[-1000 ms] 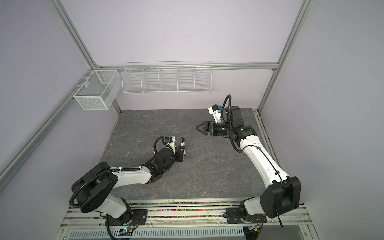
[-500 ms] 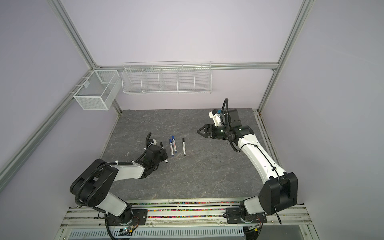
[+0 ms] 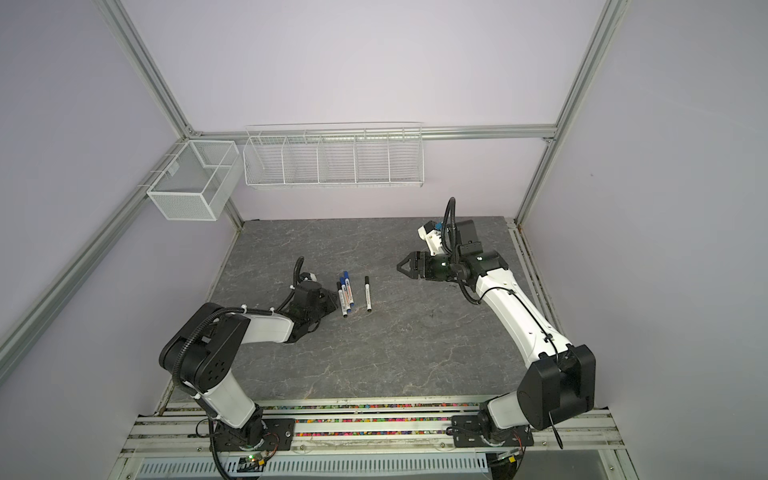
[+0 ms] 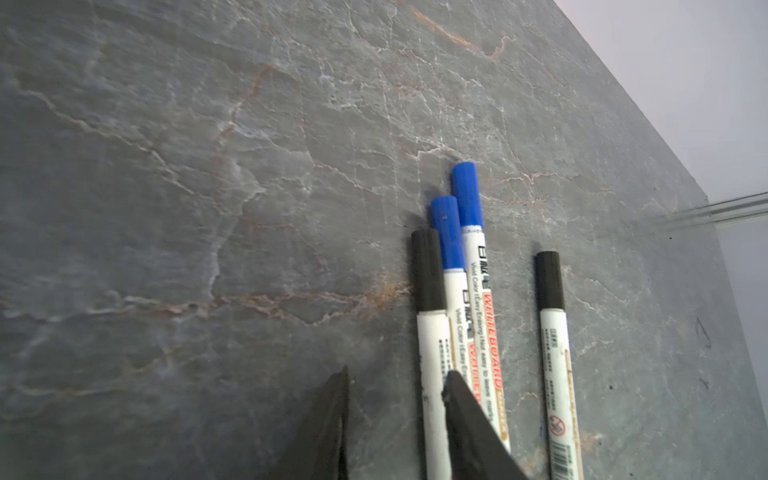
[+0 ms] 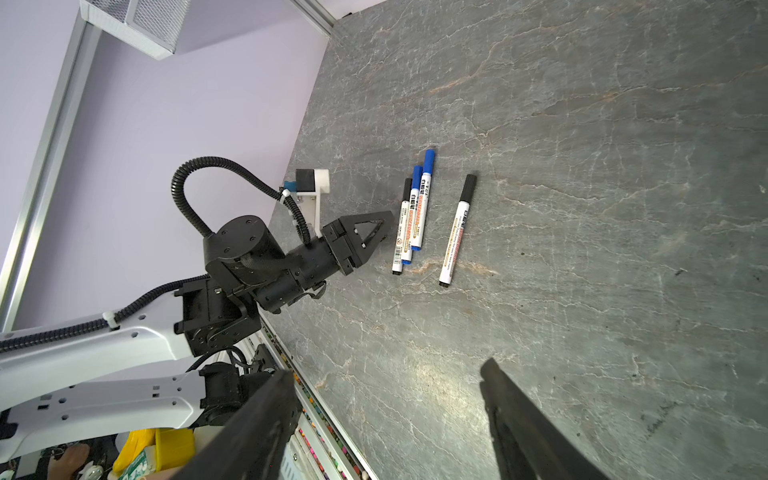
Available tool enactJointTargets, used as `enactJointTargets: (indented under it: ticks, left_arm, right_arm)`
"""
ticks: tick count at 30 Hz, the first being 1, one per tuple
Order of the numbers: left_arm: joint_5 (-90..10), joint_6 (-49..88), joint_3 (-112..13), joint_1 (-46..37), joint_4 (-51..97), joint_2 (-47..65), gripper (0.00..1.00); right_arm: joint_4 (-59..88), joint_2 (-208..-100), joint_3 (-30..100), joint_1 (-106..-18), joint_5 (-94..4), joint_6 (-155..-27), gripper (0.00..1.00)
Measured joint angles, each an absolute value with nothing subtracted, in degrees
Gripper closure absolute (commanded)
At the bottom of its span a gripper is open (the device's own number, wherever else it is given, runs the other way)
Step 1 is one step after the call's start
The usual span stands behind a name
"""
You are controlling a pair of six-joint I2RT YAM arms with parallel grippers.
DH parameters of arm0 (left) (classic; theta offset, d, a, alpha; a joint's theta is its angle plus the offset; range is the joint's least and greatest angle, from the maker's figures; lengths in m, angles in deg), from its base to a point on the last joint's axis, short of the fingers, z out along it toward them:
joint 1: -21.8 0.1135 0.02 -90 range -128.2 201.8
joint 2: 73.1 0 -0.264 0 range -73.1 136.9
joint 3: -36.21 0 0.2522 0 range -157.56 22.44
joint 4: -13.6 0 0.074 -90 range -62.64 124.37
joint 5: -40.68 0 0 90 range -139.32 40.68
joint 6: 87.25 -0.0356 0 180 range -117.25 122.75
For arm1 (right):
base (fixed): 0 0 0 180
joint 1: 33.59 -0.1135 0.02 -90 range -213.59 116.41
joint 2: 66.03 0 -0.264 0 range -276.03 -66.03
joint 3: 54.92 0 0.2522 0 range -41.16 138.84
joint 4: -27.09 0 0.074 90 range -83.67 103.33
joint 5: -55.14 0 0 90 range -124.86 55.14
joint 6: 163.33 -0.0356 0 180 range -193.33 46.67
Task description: Insert the pens into the pen caps
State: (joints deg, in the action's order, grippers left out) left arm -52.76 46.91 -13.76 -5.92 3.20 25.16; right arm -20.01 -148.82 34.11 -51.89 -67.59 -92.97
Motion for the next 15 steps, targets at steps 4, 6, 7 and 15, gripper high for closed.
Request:
enactJointTargets:
  ticks: [4, 6, 7, 15]
  left_arm:
    - [-52.3, 46.9, -12.5, -5.9, 3.8, 22.7, 0.56]
    - [-52.8, 46.7, -11.1, -5.9, 4.6, 19.1, 0.56]
    - [-53.3, 46.4, -10.7, -5.9, 5.4, 17.2, 0.56]
    - [-70.0, 40.0, -10.4, -5.6, 18.0, -7.9, 0.51]
  right_arm:
    - [-20.2, -148.8, 34.1, -51.9, -66.6, -92.7, 0.25]
    - [-20.1, -148.6, 34.1, -51.6, -65.0, -92.6, 0.25]
    - [-19.9, -148.3, 33.8, -51.3, -63.9, -92.5, 0.24]
    - [-5.1, -134.3, 12.6, -45.8, -31.9, -91.5, 0.18]
